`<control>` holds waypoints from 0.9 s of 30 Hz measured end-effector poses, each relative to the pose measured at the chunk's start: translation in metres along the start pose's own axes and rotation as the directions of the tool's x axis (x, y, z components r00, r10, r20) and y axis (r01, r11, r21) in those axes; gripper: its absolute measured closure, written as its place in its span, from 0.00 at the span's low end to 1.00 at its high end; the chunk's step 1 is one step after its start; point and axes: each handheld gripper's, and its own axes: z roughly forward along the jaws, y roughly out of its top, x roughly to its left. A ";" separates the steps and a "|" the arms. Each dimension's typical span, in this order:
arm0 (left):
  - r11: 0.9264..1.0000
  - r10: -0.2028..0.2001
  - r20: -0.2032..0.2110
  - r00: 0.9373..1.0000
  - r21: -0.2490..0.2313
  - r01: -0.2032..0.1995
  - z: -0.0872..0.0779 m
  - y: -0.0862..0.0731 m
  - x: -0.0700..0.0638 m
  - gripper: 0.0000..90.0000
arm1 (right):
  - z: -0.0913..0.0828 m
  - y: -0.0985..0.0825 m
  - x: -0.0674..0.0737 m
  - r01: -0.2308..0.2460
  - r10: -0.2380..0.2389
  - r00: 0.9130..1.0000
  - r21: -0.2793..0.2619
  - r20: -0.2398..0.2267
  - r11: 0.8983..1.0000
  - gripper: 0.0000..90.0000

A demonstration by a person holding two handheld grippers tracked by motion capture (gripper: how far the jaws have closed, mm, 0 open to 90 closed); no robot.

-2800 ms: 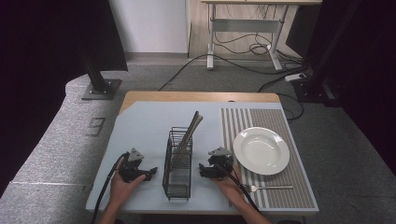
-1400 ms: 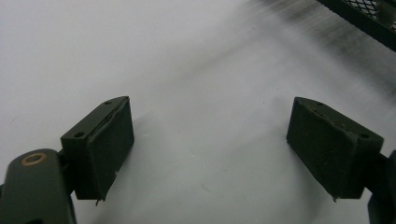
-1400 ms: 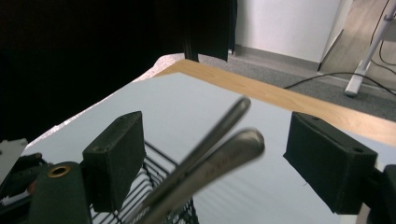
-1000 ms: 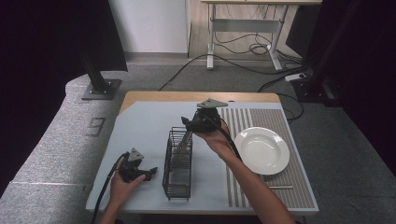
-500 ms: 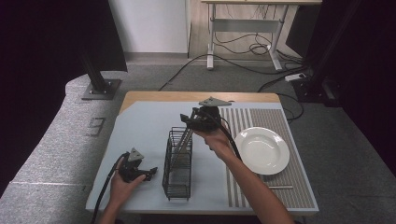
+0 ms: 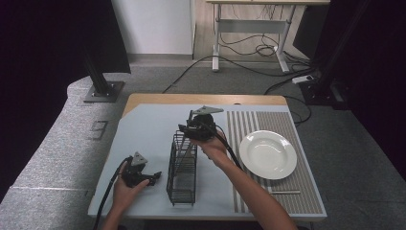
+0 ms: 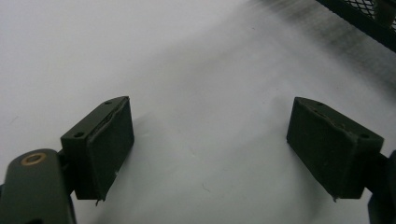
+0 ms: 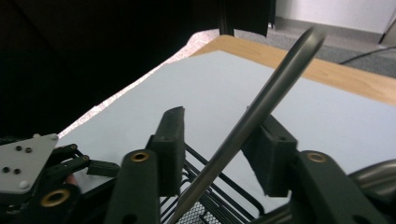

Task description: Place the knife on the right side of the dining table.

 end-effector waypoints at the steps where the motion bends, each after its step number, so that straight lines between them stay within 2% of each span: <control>1: 1.000 0.000 0.000 1.000 0.000 0.000 0.000 0.000 0.000 0.16 | 0.001 -0.001 0.001 0.009 -0.009 1.000 0.002 0.007 1.000 0.68; 3: 1.000 0.000 0.000 1.000 0.000 0.000 0.000 0.000 0.000 0.16 | 0.004 -0.002 0.004 0.022 -0.023 1.000 0.015 0.012 1.000 0.71; 7: 1.000 0.000 0.001 1.000 0.000 0.000 0.000 0.000 0.000 0.16 | 0.005 -0.005 0.006 0.013 -0.013 1.000 0.027 -0.001 1.000 0.77; 10: 1.000 0.000 0.001 1.000 0.000 0.000 0.000 0.000 0.000 0.16 | 0.002 -0.008 0.007 -0.001 0.001 1.000 0.003 -0.005 1.000 0.82; 15: 1.000 0.000 0.000 1.000 0.000 0.000 0.000 0.000 0.000 0.16 | -0.007 -0.009 0.005 -0.055 0.052 0.995 -0.034 -0.087 0.998 0.87; 21: 1.000 0.001 0.000 1.000 0.002 -0.001 0.000 0.000 0.000 0.16 | -0.018 -0.008 0.006 -0.089 0.076 0.989 -0.102 -0.126 0.991 0.92; 24: 1.000 0.001 0.000 1.000 0.001 -0.001 0.000 0.000 0.000 0.16 | -0.025 -0.007 0.008 -0.051 0.037 0.994 -0.140 -0.099 0.989 0.93; 27: 1.000 0.001 -0.001 1.000 0.001 -0.001 0.000 0.000 0.000 0.16 | -0.034 -0.004 0.007 -0.059 0.038 0.992 -0.169 -0.121 0.984 0.93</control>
